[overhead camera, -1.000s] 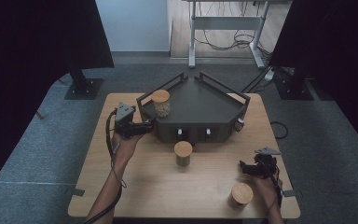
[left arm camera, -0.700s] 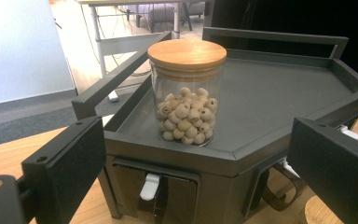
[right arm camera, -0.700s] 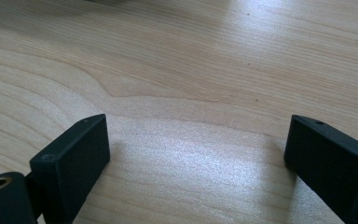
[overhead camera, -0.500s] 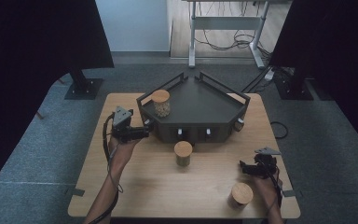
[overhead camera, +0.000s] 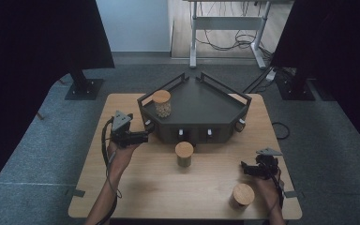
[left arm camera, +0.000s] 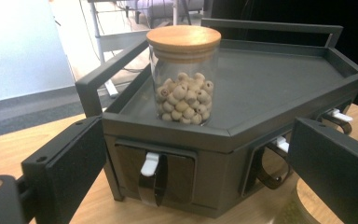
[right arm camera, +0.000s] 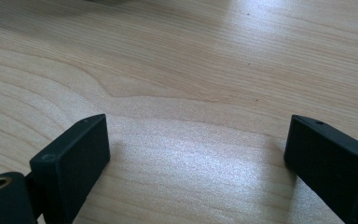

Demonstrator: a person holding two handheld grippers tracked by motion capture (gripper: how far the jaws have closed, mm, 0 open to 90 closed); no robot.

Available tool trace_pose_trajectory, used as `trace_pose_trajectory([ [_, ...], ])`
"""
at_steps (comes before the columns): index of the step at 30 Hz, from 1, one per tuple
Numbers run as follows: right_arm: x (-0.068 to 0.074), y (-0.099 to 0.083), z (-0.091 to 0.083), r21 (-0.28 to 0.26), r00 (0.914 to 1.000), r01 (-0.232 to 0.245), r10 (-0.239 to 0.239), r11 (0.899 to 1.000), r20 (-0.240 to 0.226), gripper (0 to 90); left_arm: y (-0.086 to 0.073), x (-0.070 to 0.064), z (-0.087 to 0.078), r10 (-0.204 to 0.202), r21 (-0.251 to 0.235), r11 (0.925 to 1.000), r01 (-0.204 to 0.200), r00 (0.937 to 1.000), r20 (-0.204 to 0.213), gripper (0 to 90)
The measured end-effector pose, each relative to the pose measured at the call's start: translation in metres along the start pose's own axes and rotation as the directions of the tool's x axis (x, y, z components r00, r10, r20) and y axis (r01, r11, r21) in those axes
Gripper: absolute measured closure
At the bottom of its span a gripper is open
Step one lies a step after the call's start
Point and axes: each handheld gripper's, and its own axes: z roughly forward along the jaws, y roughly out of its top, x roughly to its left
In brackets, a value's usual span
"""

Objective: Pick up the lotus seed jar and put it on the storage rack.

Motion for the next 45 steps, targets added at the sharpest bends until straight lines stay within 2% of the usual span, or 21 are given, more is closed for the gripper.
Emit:
trace_pose_trajectory([
  [7,0.0,0.0,0.0,0.0,1.0,0.0,0.0,1.0,0.0,6.0,-0.004,0.002,-0.008,0.005,0.006,1.0,-0.005,1.0,0.0,4.3],
  [18,0.0,0.0,0.0,0.0,1.0,0.0,0.0,1.0,0.0,6.0,-0.013,0.008,-0.021,-0.009,0.006,0.9999,0.009,0.9999,-0.011,4.3],
  [32,0.0,0.0,0.0,0.0,1.0,0.0,0.0,1.0,0.0,6.0,-0.018,0.005,-0.034,0.007,0.016,0.9998,-0.007,0.9998,-0.019,4.3],
  [45,0.0,0.0,0.0,0.0,1.0,0.0,0.0,1.0,0.0,6.0,-0.03,0.003,-0.039,-0.016,0.03,0.9994,0.017,0.9998,-0.01,4.3],
])
